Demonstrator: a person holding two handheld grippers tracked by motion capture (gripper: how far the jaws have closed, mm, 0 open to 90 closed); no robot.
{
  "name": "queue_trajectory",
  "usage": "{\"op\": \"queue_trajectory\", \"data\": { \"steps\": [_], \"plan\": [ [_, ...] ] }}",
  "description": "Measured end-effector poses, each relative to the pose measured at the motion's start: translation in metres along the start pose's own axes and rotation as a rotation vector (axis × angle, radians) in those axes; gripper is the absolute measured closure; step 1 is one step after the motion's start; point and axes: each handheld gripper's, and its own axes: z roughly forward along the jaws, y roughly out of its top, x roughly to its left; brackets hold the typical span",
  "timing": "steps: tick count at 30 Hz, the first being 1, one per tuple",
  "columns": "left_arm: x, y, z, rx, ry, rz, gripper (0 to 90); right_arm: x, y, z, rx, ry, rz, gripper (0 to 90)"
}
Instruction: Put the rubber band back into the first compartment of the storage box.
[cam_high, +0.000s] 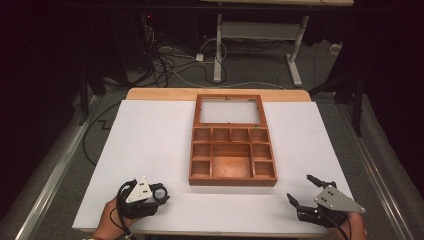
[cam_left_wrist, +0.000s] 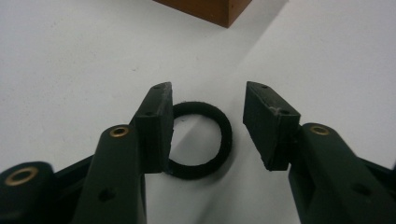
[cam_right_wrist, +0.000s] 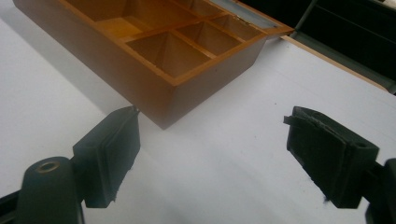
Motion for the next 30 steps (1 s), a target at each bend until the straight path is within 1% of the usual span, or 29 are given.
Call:
{"op": "queue_trajectory", "data": {
  "steps": [1,2,4,5,6,7,9,10,14,17,18,23,26,30],
  "plan": [
    [0.000,-0.001,0.000,0.001,-0.005,-0.003,51.8,0.001,0.000,0.000,0.002,0.001,-0.005,18.4],
    [0.000,-0.001,0.000,0.005,-0.012,-0.006,55.2,0.001,0.000,0.000,0.003,0.003,-0.007,18.4],
    [0.001,-0.001,0.000,0.012,-0.027,-0.017,55.5,0.001,0.000,0.000,0.001,0.003,-0.007,18.4],
    [0.001,-0.001,0.001,0.029,-0.045,-0.024,57.8,0.001,0.000,0.000,0.001,0.003,-0.006,18.4],
    [0.002,-0.002,0.002,0.058,-0.056,-0.029,59.7,0.001,0.000,0.000,0.003,0.003,-0.006,18.4],
    [0.003,-0.003,0.003,0.050,-0.061,-0.041,59.7,0.001,0.000,0.000,0.005,0.005,-0.006,18.4],
    [0.005,-0.002,0.003,0.056,-0.073,-0.058,60.1,0.001,-0.001,0.001,0.009,0.009,-0.011,18.4],
    [0.006,-0.003,0.003,0.054,-0.071,-0.067,61.0,0.001,-0.001,0.001,0.012,0.009,-0.011,18.4],
    [0.009,-0.003,0.002,0.051,-0.056,-0.101,72.6,0.002,0.000,0.001,0.012,0.013,-0.014,18.4],
    [0.008,-0.003,0.002,0.056,-0.041,-0.092,78.1,0.003,0.000,0.001,0.013,0.013,-0.018,18.4],
    [0.008,-0.003,0.002,0.055,-0.038,-0.092,82.1,0.003,-0.001,0.001,0.013,0.013,-0.018,18.4],
    [0.008,-0.003,0.001,0.050,-0.029,-0.085,83.6,0.002,-0.001,0.002,0.012,0.013,-0.018,18.4],
    [0.009,-0.003,-0.002,0.027,-0.020,-0.085,83.6,0.002,-0.001,0.001,0.012,0.013,-0.017,18.4],
    [0.010,-0.002,-0.008,-0.006,-0.023,-0.086,83.6,0.002,0.000,0.001,0.008,0.012,-0.017,18.4]
  ]
}}
